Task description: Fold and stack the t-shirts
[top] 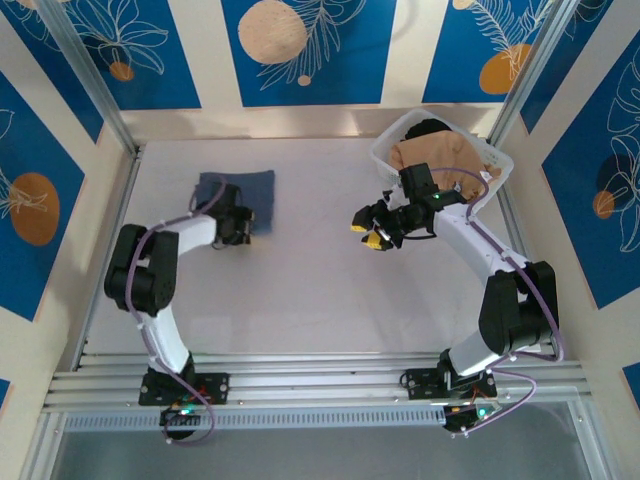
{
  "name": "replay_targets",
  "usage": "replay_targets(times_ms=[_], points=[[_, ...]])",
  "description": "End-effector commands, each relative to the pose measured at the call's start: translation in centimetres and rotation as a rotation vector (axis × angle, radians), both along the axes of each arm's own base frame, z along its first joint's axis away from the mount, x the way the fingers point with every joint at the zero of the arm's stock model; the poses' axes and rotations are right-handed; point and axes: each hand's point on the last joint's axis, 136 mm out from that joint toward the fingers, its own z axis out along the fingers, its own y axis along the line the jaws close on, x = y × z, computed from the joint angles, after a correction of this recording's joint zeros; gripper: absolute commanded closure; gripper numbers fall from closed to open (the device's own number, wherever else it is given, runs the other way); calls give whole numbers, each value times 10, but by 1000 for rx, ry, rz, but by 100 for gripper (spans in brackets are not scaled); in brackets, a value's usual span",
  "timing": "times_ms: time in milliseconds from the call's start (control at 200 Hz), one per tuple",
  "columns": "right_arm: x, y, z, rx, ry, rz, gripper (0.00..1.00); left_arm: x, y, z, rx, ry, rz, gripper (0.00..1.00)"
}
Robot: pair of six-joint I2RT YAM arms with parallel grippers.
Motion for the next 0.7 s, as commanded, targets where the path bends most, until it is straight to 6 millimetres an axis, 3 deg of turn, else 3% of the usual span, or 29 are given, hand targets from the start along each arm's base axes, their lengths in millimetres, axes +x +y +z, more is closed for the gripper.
replay_targets(times_ms=[0, 210, 305, 480, 695], points=[[-8, -4, 6, 3, 13, -13, 49, -4, 39, -23, 89, 104, -175, 55], [-2, -2, 7, 7, 14, -21, 49, 40, 96, -34, 128, 115, -234, 55], [1, 0, 12, 7, -12, -14, 49, 56, 108, -33, 130, 101, -248, 53], [3, 5, 16, 18, -47, -13, 49, 84, 97, -25, 75, 32, -250, 53], [2, 12, 14, 13, -43, -3, 49, 92, 61, -11, 5, -14, -233, 54]])
